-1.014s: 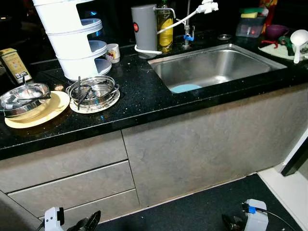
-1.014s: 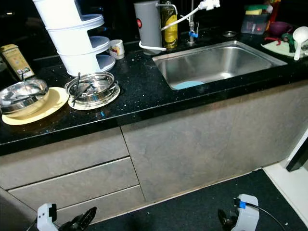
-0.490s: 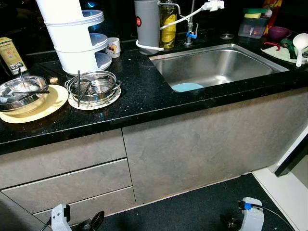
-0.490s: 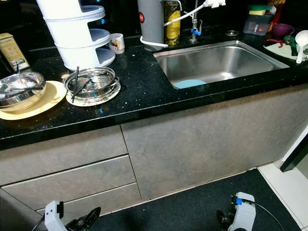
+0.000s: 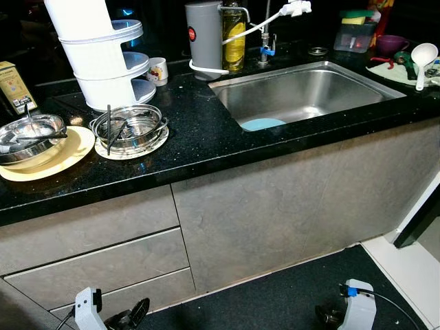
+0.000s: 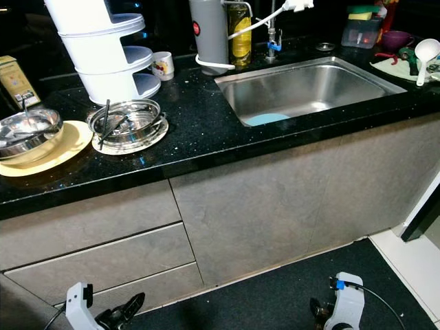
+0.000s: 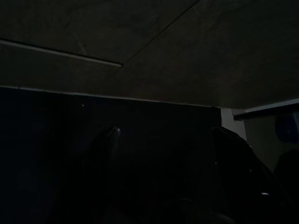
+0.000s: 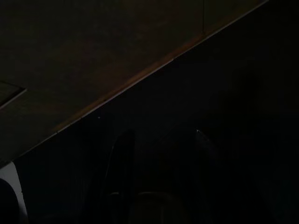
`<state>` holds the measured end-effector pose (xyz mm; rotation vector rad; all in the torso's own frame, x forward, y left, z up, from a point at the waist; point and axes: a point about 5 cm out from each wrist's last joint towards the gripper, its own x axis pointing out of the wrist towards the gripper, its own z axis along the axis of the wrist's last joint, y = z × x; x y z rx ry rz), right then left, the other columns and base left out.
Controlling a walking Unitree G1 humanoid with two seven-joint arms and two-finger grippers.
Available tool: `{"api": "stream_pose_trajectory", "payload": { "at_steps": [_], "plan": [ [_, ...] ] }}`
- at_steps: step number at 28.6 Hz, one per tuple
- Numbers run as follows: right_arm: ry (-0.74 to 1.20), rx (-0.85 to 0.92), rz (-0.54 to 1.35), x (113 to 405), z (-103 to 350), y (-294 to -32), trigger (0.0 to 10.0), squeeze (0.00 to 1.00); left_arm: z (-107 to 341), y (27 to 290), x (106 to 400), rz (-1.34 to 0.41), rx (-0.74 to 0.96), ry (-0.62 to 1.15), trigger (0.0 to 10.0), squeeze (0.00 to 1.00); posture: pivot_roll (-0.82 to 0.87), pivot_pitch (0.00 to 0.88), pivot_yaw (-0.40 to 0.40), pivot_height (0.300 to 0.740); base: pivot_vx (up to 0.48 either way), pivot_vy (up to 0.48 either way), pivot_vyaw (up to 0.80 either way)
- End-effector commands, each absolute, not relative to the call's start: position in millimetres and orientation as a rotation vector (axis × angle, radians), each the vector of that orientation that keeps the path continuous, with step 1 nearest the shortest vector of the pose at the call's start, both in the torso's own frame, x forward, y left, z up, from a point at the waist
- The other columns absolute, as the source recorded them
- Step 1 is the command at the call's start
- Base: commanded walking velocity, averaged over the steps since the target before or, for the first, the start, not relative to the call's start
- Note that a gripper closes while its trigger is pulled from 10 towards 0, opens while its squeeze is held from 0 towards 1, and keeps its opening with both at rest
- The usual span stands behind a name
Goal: Kitchen organization
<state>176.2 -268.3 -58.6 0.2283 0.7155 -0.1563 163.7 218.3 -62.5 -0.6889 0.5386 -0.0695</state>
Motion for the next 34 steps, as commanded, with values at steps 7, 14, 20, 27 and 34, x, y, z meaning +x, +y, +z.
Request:
{"api": "stream_pose_trajectory", "payload": {
  "at_steps": [7, 14, 20, 27, 34],
  "plan": [
    [0.707, 0.221, -0.152, 177.6, -57.5, -269.0, 10.0, 0.0, -61.0, 226.1, 162.5, -0.066, -0.662, 0.53, 10.0, 0.0, -0.08, 0.0, 0.07, 0.74, 0.0, 0.0, 0.0],
    [0.707, 0.215, -0.143, 179.2, -56.1, -270.9, 10.0, 0.0, -59.5, 224.5, 164.8, -0.064, -0.661, 0.507, 10.0, 0.0, -0.06, 0.0, 0.047, 0.74, 0.0, 0.0, 0.0],
    [0.708, 0.213, -0.146, 180.2, -55.0, -273.1, 10.0, 0.0, -59.1, 221.8, 166.5, -0.07, -0.659, 0.5, 10.0, 0.0, -0.07, 0.0, 0.037, 0.74, 0.0, 0.0, 0.0],
    [0.705, 0.213, -0.154, 181.4, -54.4, -273.7, 10.0, 0.0, -59.6, 221.0, 167.2, -0.071, -0.658, 0.503, 10.0, 0.0, -0.08, 0.0, 0.044, 0.74, 0.0, 0.0, 0.0],
    [0.704, 0.213, -0.15, 180.0, -54.9, -273.4, 10.0, 0.0, -59.9, 221.8, 165.4, -0.068, -0.658, 0.502, 10.0, 0.0, -0.09, 0.0, 0.049, 0.74, 0.0, 0.0, 0.0]
  ]
}}
